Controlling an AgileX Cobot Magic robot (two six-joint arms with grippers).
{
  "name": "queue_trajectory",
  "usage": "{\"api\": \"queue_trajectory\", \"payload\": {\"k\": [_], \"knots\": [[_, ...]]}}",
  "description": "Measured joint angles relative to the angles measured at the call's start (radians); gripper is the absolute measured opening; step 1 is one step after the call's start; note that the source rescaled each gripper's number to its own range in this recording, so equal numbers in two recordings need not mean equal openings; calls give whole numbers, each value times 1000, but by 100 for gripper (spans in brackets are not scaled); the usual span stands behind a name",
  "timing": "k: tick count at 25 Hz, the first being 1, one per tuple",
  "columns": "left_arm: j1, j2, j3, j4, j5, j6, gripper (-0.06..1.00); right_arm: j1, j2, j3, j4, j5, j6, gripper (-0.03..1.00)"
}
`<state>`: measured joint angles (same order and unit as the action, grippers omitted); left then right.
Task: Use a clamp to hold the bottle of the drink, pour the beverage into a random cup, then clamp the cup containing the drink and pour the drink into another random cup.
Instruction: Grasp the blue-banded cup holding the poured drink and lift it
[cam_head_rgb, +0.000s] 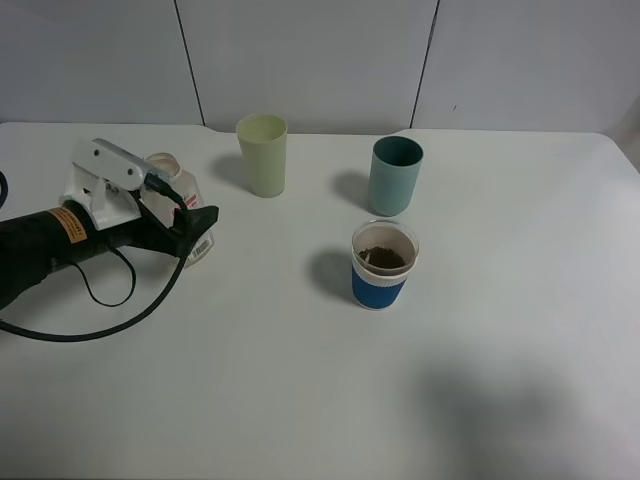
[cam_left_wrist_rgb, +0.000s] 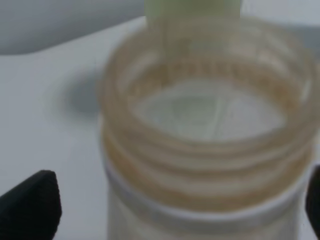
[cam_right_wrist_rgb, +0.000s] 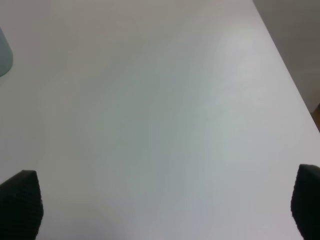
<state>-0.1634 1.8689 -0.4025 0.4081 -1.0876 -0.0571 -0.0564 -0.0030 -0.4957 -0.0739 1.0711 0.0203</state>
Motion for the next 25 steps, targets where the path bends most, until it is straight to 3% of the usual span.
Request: {"api": "queue_trajectory", "payload": {"k": [11, 18, 22, 23, 24, 25], "knots": [[0, -419, 249, -191, 75, -3, 100, 0, 0, 0, 0, 0, 0, 100], [0, -728, 247, -308, 320, -26, 100, 0, 0, 0, 0, 0, 0, 100], [0, -909, 163, -310, 536, -25, 100, 0, 0, 0, 0, 0, 0, 100], [0, -909, 163, -310, 536, -25, 100, 0, 0, 0, 0, 0, 0, 100], [0, -951, 134, -305, 588, -18, 100, 0, 0, 0, 0, 0, 0, 100], [0, -1018, 82, -296, 716, -1, 100, 0, 0, 0, 0, 0, 0, 100]]}}
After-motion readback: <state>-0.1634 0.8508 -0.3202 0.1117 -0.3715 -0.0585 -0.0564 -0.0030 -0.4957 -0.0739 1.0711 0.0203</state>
